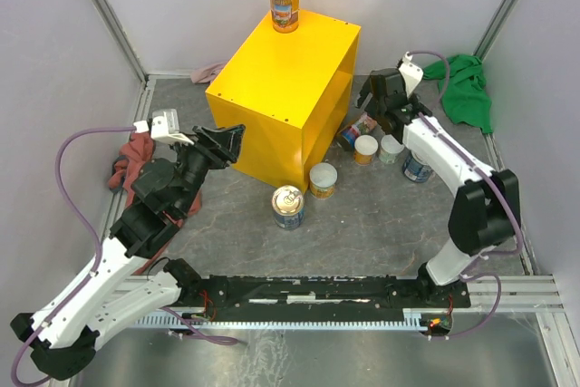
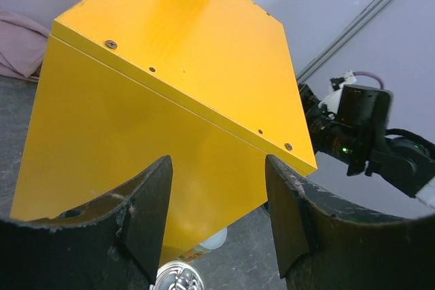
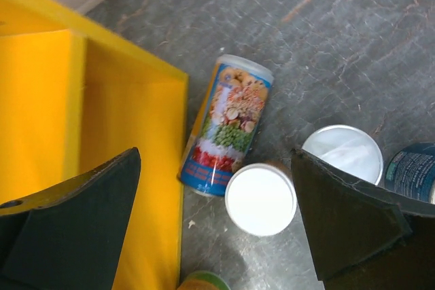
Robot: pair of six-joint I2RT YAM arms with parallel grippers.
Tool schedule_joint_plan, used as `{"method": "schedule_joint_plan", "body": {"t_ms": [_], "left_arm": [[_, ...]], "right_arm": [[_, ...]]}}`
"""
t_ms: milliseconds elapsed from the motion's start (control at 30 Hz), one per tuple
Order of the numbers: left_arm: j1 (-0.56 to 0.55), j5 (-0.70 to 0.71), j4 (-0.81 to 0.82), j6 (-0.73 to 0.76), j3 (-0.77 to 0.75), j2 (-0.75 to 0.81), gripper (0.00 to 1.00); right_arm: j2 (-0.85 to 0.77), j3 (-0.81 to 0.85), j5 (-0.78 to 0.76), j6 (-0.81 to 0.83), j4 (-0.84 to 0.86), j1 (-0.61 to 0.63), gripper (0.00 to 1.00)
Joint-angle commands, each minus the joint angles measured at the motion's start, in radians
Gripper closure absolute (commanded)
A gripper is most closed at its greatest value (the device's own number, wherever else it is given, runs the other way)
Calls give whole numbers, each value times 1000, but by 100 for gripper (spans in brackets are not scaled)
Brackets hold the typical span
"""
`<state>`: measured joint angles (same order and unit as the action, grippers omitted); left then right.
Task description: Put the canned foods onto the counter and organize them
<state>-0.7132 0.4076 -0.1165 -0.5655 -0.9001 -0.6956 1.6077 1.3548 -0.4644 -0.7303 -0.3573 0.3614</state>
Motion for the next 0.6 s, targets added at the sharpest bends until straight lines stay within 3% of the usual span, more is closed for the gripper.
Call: {"method": "schedule_joint_plan", "body": {"t_ms": [0,300,567], "left_arm": [[3,-16,75,-28,9,-6,36],[3,-3,108,-11,44,-17,36],[3,17,107,0,78,17,36]], "right_arm": [[92,105,-15,-115,-35,-40,1],[337,270,-7,-191,-70,-87,1],[450,348,0,-223,-94,-94,1]]}}
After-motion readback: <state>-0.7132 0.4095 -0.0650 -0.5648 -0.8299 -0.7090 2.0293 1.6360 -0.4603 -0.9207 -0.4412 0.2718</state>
